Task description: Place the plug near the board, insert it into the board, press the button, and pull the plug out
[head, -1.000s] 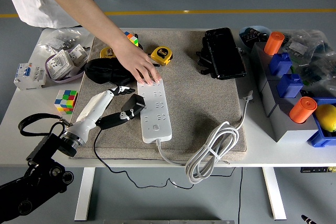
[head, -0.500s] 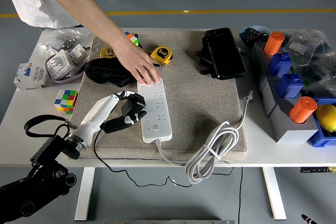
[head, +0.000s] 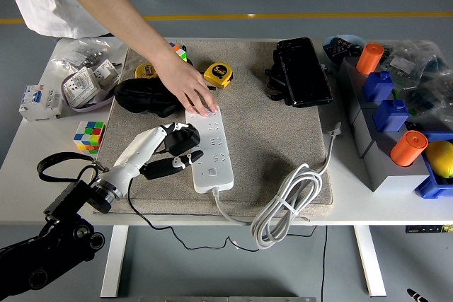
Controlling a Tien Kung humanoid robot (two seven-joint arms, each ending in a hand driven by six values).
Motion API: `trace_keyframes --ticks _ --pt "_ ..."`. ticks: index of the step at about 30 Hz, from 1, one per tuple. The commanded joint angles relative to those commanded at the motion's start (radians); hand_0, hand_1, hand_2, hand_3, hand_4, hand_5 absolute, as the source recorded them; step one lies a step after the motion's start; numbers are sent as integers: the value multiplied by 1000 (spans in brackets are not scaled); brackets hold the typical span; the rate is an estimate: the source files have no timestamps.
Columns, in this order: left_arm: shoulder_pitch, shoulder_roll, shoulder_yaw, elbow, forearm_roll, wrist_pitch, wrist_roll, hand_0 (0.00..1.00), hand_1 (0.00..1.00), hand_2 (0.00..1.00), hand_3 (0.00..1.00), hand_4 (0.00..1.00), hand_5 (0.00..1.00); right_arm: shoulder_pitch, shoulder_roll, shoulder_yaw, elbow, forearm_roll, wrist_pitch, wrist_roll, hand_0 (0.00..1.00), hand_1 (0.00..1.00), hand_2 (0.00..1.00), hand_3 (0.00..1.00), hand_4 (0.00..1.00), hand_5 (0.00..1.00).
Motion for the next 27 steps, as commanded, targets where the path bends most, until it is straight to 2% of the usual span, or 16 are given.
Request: trace_keyframes --ticks 10,18,27 --pt "-39 3 31 -2 12 -37 5 751 760 746 725 875 843 -3 0 4 3 -4 0 2 654 707 715 633 926 526" --pt "-71 3 42 1 20 -41 11 744 751 743 722 872 844 -3 0 5 2 0 0 2 652 706 714 632 926 526" --pt "-78 4 49 2 17 -43 10 741 750 742 721 872 843 -5 1 6 2 1 0 3 652 705 714 632 926 526"
